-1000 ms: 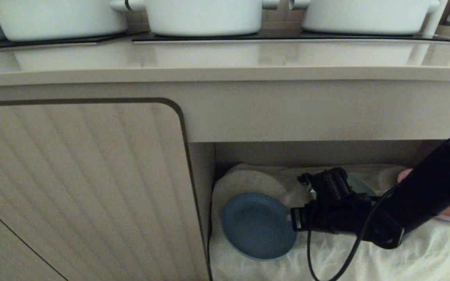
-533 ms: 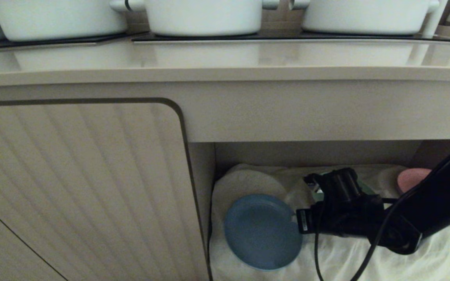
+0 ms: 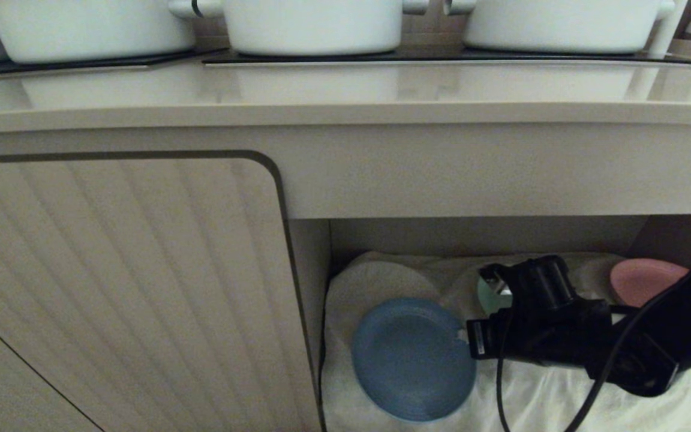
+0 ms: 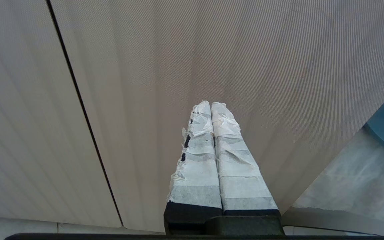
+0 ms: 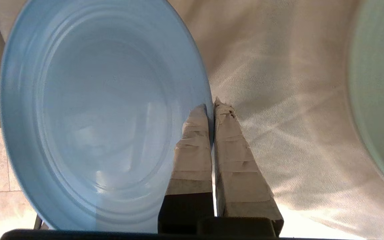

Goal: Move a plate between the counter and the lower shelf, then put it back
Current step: Pick up the plate in the cupboard, then put the plate

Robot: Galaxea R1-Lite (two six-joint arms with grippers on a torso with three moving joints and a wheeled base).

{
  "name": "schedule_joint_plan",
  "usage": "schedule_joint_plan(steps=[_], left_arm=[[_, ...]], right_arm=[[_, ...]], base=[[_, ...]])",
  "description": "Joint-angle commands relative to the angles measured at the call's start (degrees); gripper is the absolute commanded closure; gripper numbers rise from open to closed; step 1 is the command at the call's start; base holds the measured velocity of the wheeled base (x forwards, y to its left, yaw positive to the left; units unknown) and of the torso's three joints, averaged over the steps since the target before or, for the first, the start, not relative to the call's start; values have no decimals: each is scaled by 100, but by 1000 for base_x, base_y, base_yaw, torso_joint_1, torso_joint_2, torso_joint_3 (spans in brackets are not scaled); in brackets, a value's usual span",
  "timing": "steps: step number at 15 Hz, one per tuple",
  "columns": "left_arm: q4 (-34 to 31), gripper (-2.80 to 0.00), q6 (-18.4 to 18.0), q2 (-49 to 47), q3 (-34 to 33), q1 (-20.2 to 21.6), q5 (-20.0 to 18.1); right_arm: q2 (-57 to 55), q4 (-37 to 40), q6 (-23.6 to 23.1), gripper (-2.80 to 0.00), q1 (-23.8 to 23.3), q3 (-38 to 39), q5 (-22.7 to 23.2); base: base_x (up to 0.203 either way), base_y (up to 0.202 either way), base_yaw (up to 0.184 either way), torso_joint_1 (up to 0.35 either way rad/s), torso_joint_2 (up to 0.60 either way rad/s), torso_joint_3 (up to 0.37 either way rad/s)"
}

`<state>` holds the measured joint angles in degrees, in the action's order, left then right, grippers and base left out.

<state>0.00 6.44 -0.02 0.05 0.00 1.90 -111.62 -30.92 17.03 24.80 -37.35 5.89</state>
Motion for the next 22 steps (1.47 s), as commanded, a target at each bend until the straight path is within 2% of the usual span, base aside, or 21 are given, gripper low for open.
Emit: schedule_joint_plan(steps=[1,13,16,22], left_arm=[[0,0,6,2,-5,0,3],[0,0,6,2,-5,0,3],[0,0,6,2,-5,0,3],[0,0,6,2,-5,0,3]], right_arm=[[128,-28,11,0,-55,135,8],[905,-89,129,0,-411,885,112],[1225,-91,575,0,-459,1121,328],[1960,-99,779,0,-559,1880,356]], base=[[0,0,0,0,0,0],[0,0,0,0,0,0],[0,0,0,0,0,0],[0,0,0,0,0,0]])
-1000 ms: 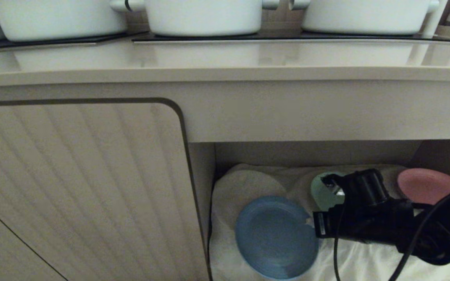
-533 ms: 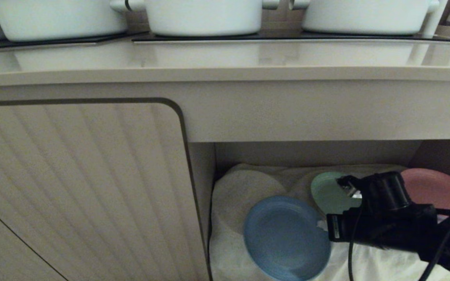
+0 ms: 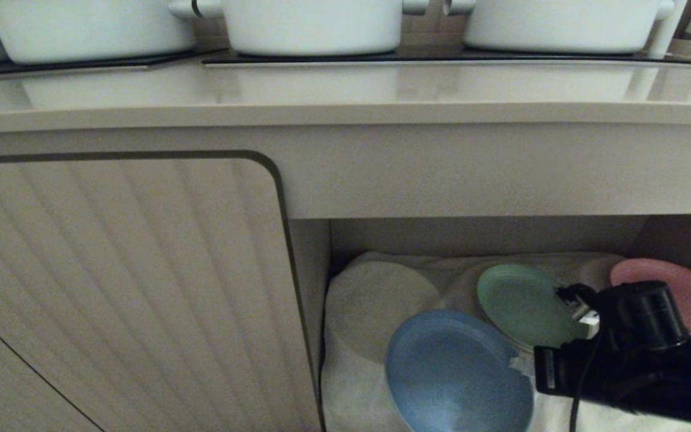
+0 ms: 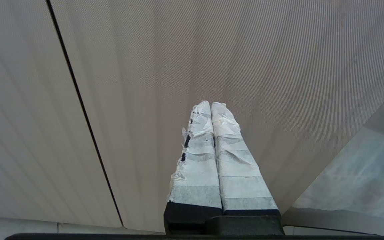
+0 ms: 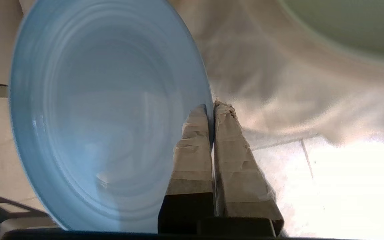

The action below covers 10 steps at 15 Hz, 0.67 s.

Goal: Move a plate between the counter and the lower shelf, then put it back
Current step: Put the plate

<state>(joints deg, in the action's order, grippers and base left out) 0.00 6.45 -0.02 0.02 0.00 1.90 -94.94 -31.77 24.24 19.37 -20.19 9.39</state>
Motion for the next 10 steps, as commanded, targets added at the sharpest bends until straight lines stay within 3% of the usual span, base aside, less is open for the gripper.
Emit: schedule_joint_plan(steps=[1,10], left_arm=[[0,0,6,2,1,0,3],[0,0,6,2,-2,0,3]], right_arm=[[431,-14,95,0,-29,283,3],[1778,175,72,0,-258,1011,-30]], base=[[0,0,0,0,0,0],[0,0,0,0,0,0]])
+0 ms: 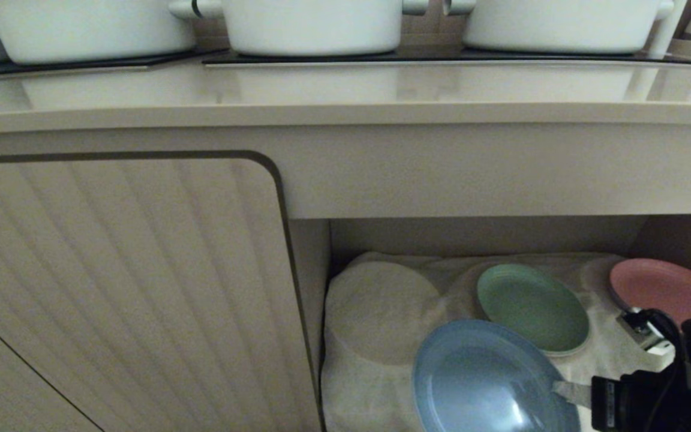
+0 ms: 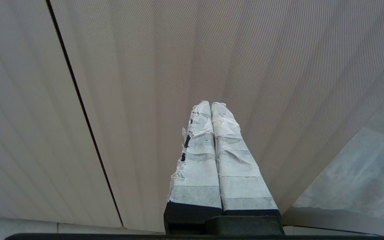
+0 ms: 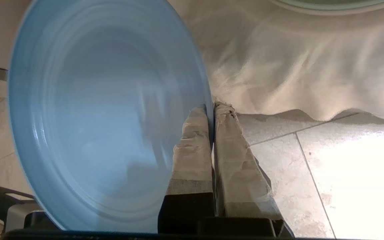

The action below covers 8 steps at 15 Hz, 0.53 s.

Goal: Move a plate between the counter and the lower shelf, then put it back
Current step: Put the plate

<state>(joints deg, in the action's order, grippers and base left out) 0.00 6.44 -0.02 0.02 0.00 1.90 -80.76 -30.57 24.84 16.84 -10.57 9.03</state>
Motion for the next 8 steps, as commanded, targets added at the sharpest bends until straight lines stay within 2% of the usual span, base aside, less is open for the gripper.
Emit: schedule_joint_plan(steps=[1,8], left_arm=[[0,0,6,2,3,0,4],[0,0,6,2,-2,0,4]], right_arm=[[508,227,5,0,-5,48,3],[1300,924,-6,0,-5,159,-8]], base=[[0,0,0,0,0,0],[0,0,0,0,0,0]])
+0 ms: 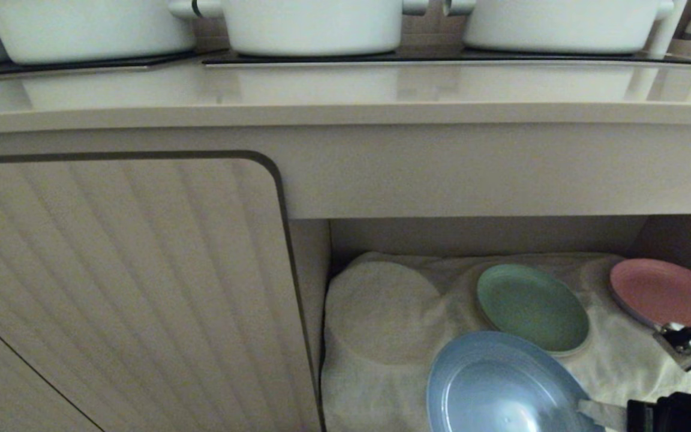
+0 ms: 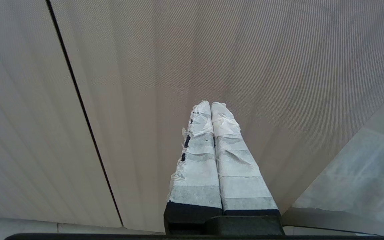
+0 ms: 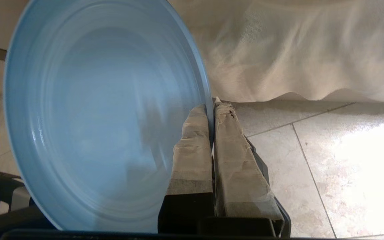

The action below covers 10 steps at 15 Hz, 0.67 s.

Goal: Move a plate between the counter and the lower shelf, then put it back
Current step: Put the plate

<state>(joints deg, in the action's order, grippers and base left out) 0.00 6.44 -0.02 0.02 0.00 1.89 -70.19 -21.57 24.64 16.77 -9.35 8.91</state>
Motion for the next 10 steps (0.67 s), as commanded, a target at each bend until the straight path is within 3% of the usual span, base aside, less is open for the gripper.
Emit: schedule_joint_plan(steps=[1,10], left_arm=[[0,0,7,2,6,0,5],[0,0,7,2,-2,0,5]], right_arm=[[368,143,10,0,1,91,-1],[998,627,24,0,1,337,6]], base=[[0,0,0,0,0,0],[0,0,0,0,0,0]])
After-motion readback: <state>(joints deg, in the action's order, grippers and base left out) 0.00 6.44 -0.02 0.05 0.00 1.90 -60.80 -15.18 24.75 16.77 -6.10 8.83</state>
